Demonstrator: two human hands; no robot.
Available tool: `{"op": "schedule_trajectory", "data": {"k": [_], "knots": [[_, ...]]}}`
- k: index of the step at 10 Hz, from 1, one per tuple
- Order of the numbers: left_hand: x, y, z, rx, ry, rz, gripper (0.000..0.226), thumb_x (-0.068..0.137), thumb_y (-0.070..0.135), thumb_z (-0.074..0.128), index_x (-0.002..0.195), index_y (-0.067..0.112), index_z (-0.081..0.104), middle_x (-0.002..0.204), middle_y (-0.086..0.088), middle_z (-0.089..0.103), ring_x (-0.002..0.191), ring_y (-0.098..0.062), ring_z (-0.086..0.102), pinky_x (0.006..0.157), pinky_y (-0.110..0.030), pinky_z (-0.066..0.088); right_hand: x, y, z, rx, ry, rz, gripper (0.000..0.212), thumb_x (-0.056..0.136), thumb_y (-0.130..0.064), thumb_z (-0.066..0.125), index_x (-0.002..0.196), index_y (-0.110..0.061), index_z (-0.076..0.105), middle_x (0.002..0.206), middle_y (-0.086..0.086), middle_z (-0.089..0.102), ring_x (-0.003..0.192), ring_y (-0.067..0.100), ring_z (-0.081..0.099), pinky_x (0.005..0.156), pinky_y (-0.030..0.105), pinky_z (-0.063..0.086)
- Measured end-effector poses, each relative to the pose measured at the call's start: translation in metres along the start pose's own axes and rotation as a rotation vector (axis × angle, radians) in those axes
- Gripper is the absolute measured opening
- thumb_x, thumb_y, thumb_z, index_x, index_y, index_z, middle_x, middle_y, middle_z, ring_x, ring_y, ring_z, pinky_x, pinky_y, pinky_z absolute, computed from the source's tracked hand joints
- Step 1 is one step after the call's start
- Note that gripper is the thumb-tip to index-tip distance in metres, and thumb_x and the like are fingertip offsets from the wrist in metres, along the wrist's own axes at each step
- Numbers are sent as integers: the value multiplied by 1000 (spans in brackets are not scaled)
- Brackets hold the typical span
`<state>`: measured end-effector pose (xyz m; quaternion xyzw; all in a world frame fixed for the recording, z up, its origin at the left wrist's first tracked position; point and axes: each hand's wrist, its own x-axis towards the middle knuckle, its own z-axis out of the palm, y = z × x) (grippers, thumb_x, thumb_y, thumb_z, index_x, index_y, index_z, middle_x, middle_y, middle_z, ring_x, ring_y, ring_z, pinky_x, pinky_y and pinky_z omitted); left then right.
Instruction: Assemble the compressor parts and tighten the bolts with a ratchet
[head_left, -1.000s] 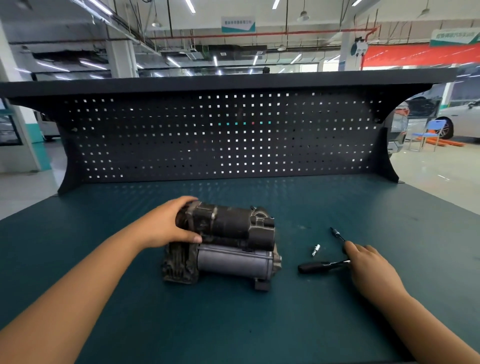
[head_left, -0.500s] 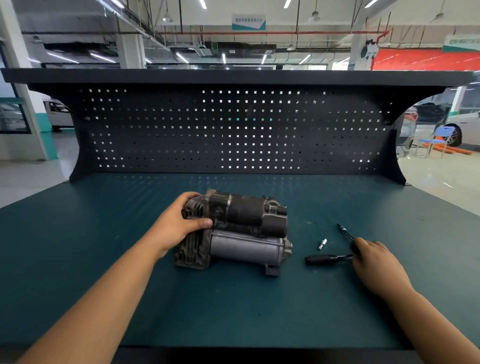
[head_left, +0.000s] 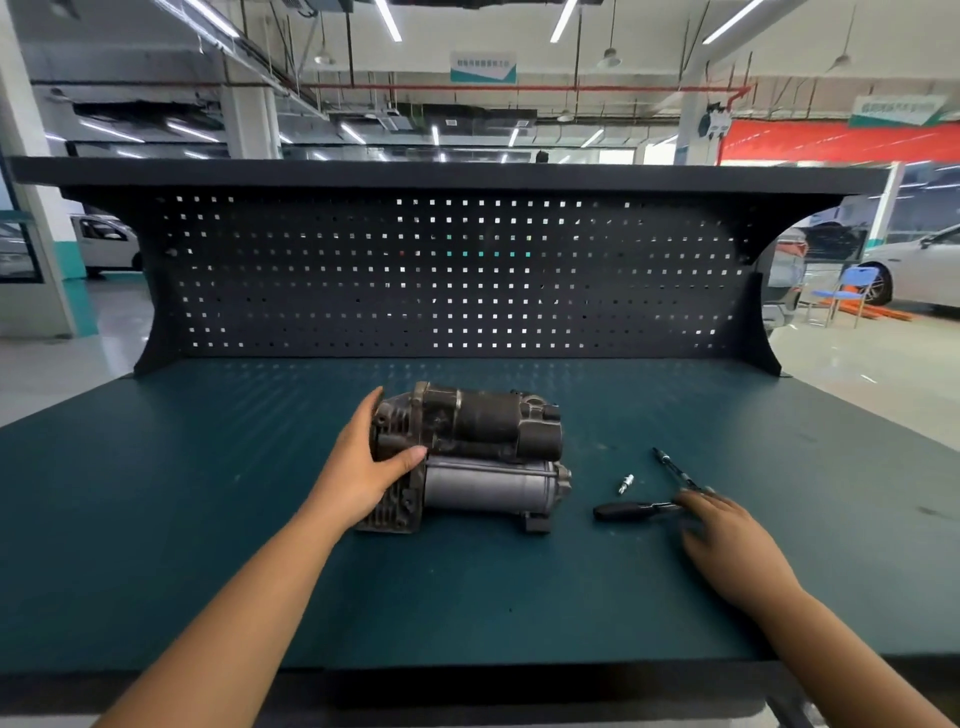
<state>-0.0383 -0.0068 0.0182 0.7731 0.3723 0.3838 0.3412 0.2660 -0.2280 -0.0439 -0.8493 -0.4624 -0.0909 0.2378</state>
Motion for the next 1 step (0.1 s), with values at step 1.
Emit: {"op": "schedule_trajectory", "data": {"k": [1], "knots": [[-38, -13, -5, 55, 5, 7, 94, 80, 33, 69, 147, 37, 4, 154, 3, 17, 139, -18, 22, 111, -39, 25, -22, -11, -16, 361, 114, 99, 28, 87, -4, 57, 110, -18, 65, 113, 7, 66, 92, 22, 57, 81, 29, 40]]}}
